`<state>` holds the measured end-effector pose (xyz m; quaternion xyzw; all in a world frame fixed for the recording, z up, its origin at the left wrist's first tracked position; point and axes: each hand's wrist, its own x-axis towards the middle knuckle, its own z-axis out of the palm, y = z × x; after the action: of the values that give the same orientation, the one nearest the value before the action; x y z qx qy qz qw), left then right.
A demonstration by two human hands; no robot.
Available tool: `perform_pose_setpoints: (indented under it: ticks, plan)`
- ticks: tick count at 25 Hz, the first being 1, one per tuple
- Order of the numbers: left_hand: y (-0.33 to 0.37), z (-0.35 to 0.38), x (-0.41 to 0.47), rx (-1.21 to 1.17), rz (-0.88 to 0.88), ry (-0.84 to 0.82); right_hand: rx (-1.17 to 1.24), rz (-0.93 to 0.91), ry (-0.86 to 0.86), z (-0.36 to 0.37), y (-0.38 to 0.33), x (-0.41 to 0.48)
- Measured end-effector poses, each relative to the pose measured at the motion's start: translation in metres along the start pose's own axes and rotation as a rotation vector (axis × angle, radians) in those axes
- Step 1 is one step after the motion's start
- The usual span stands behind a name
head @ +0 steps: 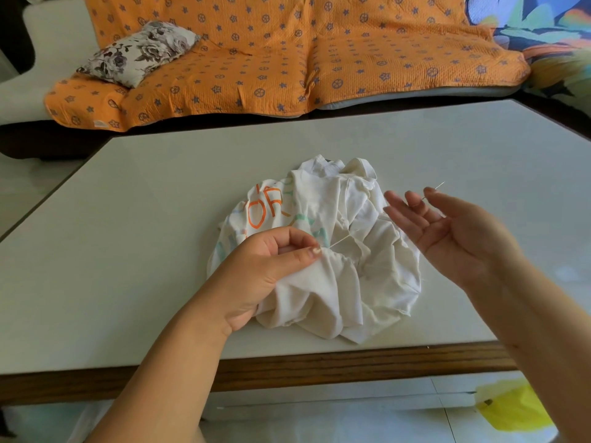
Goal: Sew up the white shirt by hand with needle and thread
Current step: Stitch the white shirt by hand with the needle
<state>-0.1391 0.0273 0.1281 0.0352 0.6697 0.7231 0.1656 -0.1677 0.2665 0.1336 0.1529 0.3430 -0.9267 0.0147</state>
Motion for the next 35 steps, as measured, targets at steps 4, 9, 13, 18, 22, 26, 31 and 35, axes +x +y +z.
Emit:
perform_pose_setpoints:
  ticks: [4, 9, 13, 18, 22, 26, 31, 35]
  plan:
    - [0.001, -0.001, -0.001, -0.002, -0.002, -0.005, -0.394, -0.214, 0.140, -0.007, -0.003, 0.005]
    - [0.001, -0.002, 0.000, 0.001, 0.000, -0.017, -0.819, -0.404, 0.301, -0.006, -0.002, 0.001]
    - [0.002, -0.007, 0.000, -0.002, 0.006, -0.017, -0.939, -0.418, 0.313, -0.007, -0.002, 0.000]
    - [0.005, -0.015, -0.002, -0.067, -0.003, 0.009, -1.085, -0.408, 0.364, -0.016, -0.007, 0.007]
    - [0.005, -0.018, -0.004, -0.058, -0.004, 0.001, -1.212, -0.401, 0.386, -0.027, -0.010, 0.015]
    - [0.005, -0.016, -0.006, -0.014, 0.002, 0.006, -1.253, -0.451, 0.311, -0.010, 0.003, 0.001]
    - [0.003, -0.011, -0.005, 0.063, 0.038, -0.003, -0.983, -0.135, -0.215, 0.034, 0.031, -0.058]
    - [0.002, -0.005, -0.006, 0.091, 0.066, -0.043, -0.948, -0.028, -0.312, 0.036, 0.048, -0.071]
